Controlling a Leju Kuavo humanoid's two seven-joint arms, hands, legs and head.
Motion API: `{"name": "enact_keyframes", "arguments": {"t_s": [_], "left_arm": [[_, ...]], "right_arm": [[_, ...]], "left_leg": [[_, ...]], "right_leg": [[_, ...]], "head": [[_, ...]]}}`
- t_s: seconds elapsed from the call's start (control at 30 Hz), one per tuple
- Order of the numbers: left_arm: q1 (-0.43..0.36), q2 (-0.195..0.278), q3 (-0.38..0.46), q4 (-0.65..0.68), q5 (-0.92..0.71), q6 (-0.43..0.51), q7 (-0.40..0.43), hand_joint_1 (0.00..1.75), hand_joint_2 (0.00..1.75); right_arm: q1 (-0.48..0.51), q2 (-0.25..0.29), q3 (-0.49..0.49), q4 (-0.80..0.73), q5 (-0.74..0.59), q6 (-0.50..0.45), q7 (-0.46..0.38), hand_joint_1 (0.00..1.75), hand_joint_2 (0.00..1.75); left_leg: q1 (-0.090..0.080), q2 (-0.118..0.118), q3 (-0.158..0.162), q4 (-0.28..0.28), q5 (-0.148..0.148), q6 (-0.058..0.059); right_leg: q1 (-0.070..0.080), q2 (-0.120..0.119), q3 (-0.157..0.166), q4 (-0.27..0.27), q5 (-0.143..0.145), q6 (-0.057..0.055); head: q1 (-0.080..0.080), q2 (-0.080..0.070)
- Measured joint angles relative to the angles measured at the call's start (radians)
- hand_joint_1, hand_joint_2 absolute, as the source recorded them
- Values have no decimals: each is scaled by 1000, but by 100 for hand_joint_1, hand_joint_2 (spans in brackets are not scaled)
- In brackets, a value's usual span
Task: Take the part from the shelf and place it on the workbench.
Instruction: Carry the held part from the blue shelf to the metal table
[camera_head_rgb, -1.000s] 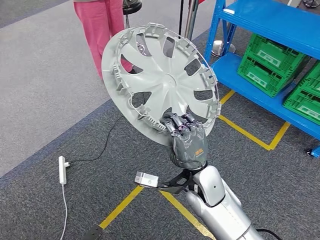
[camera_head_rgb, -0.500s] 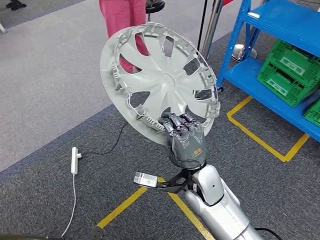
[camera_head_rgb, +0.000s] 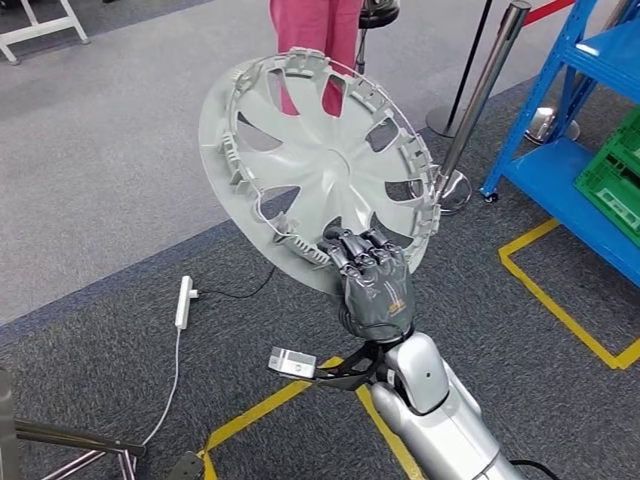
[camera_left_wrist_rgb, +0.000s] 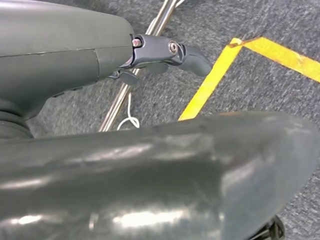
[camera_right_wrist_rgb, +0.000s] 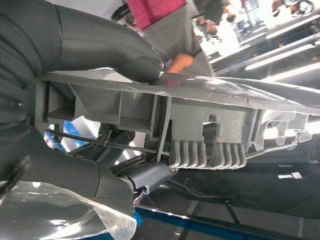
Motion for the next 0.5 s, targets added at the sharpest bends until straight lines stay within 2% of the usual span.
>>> {"name": "enact_keyframes", "arguments": {"t_s": [0.07,0.1,0.13,0.17,0.23,0.27,0.3,0.33,0.37,0.43,0.47,0.5], "left_arm": [[2,0,0,1,0,0,0,0,0],[4,0,0,1,0,0,0,0,0],[4,0,0,1,0,0,0,0,0],[3,0,0,2,0,0,0,0,0],[1,-1,0,2,0,0,0,0,0],[0,-2,-1,2,0,0,0,0,0],[1,-2,-1,2,0,0,0,0,0],[2,-2,-1,2,0,0,0,0,0],[3,-2,-1,2,0,1,0,0,0],[2,-1,-1,2,0,1,1,0,0],[1,0,-1,2,0,1,1,0,0],[0,0,-1,2,0,1,1,0,0]], "right_arm": [[1,0,0,0,0,0,-1,175,175],[1,1,0,0,-1,0,-1,175,175],[0,1,-1,0,-1,0,-1,175,175],[0,1,-2,0,-1,0,-1,175,175],[-1,2,-4,0,-1,-1,-2,175,175],[0,2,-4,0,-1,-1,-2,175,175],[1,2,-4,0,-1,-1,-2,175,175],[2,2,-4,0,-1,-1,-2,175,175],[2,2,-3,0,-1,-1,-2,175,175],[1,2,-4,0,-1,-1,-2,175,175],[0,2,-4,0,-1,-1,-2,175,175],[0,2,-5,0,-1,-1,-2,175,175]], "left_leg": [[3,-16,-8,2,4,-11],[4,-12,-11,8,-1,-15],[3,3,-19,27,-14,-19],[2,24,-37,67,-38,-23],[2,67,-98,201,-100,-30],[3,77,-127,262,-121,-32],[3,81,-142,294,-125,-32],[3,83,-136,284,-109,-30],[2,87,-111,234,-78,-26],[-7,120,-37,92,-19,-13],[-13,136,-12,41,-5,-7],[-18,147,0,14,-4,-2]], "right_leg": [[1,-12,2,-2,1,-8],[1,-21,5,-4,2,-14],[-1,-32,8,-7,3,-21],[-2,-43,10,-10,3,-27],[2,-65,13,-10,1,-34],[4,-77,14,-10,-1,-36],[6,-87,15,-10,-2,-37],[8,-97,16,-10,-3,-38],[10,-106,19,-10,-5,-38],[15,-123,24,-10,-10,-35],[18,-131,24,-9,-12,-32],[20,-138,24,-9,-14,-29]], "head": [[-1,0],[-1,0],[-5,0],[-7,0],[-12,0],[-12,0],[-12,0],[-12,0],[-12,0],[-12,0],[-12,0],[-11,0]]}}
